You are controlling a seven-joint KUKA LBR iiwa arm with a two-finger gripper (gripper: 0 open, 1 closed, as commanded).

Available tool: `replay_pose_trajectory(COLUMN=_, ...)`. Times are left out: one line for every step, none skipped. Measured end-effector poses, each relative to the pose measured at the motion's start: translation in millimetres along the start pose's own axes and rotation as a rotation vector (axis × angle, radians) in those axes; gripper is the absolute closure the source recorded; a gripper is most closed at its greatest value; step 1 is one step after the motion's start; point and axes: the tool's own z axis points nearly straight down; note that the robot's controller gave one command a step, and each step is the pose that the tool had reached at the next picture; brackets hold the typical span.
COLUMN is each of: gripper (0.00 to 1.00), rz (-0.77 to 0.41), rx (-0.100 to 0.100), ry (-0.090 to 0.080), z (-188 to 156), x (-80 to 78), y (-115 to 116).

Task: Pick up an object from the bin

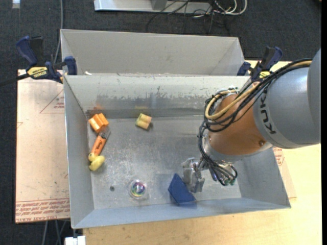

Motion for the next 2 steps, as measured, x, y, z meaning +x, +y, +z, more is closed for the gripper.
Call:
replay_pose_trajectory(gripper=1.00, rz=0.125, rx=-0.003, ry=-0.005, z=-25, x=-39.9, y=51)
replay_pose_trajectory(gripper=1.00, rz=-0.554, rx=-0.002, ry=-0.009, z=1, x=-11.8, y=46)
